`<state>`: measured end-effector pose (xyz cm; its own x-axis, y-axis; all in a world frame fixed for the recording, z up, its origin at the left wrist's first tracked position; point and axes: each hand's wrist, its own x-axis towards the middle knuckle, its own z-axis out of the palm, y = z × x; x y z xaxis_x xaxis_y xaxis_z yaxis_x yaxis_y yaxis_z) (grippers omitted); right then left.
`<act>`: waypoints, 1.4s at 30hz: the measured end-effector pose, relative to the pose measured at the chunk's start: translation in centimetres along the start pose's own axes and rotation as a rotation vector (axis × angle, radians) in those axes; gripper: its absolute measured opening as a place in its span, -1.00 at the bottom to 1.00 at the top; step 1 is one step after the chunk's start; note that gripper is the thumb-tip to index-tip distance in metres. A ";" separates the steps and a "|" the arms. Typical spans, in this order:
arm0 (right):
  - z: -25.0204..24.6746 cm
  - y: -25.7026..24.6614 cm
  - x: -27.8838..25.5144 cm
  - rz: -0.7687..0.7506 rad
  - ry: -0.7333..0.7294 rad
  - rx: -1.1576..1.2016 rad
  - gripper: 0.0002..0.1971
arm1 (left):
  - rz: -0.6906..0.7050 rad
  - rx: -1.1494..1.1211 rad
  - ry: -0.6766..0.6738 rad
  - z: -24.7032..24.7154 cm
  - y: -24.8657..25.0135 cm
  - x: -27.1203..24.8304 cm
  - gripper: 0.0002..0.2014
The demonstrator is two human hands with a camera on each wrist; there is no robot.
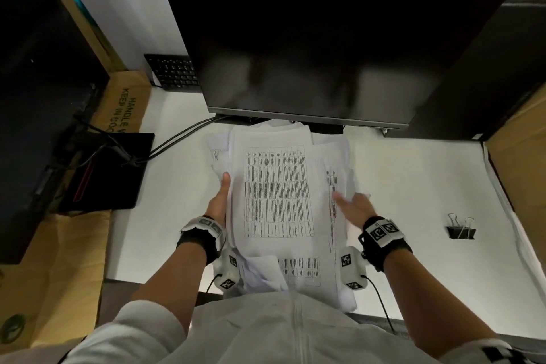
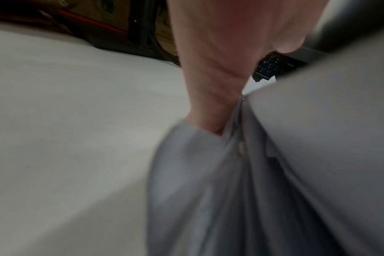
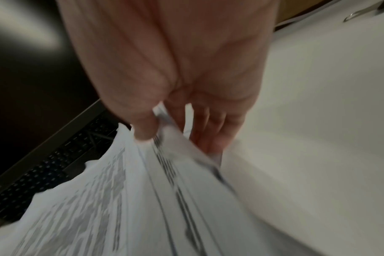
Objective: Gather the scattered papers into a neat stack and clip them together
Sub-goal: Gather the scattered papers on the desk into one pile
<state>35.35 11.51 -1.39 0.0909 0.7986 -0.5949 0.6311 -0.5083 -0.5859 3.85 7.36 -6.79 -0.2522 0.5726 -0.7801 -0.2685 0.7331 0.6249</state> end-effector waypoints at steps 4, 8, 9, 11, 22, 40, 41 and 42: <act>-2.5 0.6 2.5 -0.043 0.226 0.020 -0.63 | 0.129 0.183 0.060 0.9 0.1 -2.1 -0.52; -2.2 1.6 3.2 -0.002 0.136 -0.168 -0.63 | 0.146 0.228 0.080 0.9 -0.2 -1.8 -0.55; -2.0 1.7 3.1 -0.022 0.112 -0.193 -0.72 | 0.142 0.230 0.078 0.8 -0.2 -1.5 -0.55; -1.8 1.9 2.9 -0.031 0.003 -0.209 -0.91 | 0.134 0.240 0.063 0.6 -0.4 -1.1 -0.55; -2.5 4.7 2.8 -0.158 0.125 -0.210 -0.84 | 0.161 0.333 0.119 0.9 -0.3 -1.4 -0.65; -1.4 5.6 -1.6 -0.004 -0.353 -0.063 -0.83 | 0.162 0.352 0.137 1.0 -0.2 -1.5 -0.82; -1.2 5.4 -1.6 0.012 -0.397 -0.052 -0.81 | 0.143 0.322 0.110 1.0 -0.2 -1.7 -0.74; -1.1 5.2 -1.5 -0.008 -0.379 -0.028 -0.77 | 0.122 0.297 0.080 0.9 -0.1 -2.0 -0.63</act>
<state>39.31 8.02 -2.97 -0.2023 0.6242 -0.7547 0.6519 -0.4892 -0.5794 5.20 6.48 -5.33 -0.3409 0.6407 -0.6879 0.0480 0.7427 0.6679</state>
